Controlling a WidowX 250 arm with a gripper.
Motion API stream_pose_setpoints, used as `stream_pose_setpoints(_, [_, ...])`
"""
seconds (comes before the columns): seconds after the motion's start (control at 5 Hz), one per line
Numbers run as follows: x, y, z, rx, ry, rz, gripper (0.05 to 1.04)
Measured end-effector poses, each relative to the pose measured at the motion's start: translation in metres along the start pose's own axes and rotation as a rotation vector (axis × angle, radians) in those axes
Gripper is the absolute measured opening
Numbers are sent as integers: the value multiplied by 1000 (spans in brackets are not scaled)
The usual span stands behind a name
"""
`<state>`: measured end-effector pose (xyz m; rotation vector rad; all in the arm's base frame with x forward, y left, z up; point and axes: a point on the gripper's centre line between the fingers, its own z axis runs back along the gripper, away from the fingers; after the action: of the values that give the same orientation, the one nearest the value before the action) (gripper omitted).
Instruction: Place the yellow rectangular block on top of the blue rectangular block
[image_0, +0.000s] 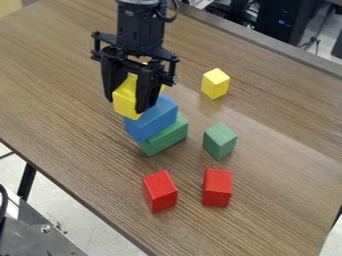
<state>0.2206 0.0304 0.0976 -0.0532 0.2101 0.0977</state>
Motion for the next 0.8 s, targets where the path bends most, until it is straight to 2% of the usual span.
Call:
stream_pose_setpoints(0.2, [0,-2,0,12,1,4,579])
stream_pose_setpoints(0.4, [0,-5,-2,25,10,3,628])
stream_pose_setpoints(0.6, [2,-10,-3,-7,-4,-21,924])
stream_pose_setpoints(0.8, [-1,-9,-7,-18,-5,-6,1004])
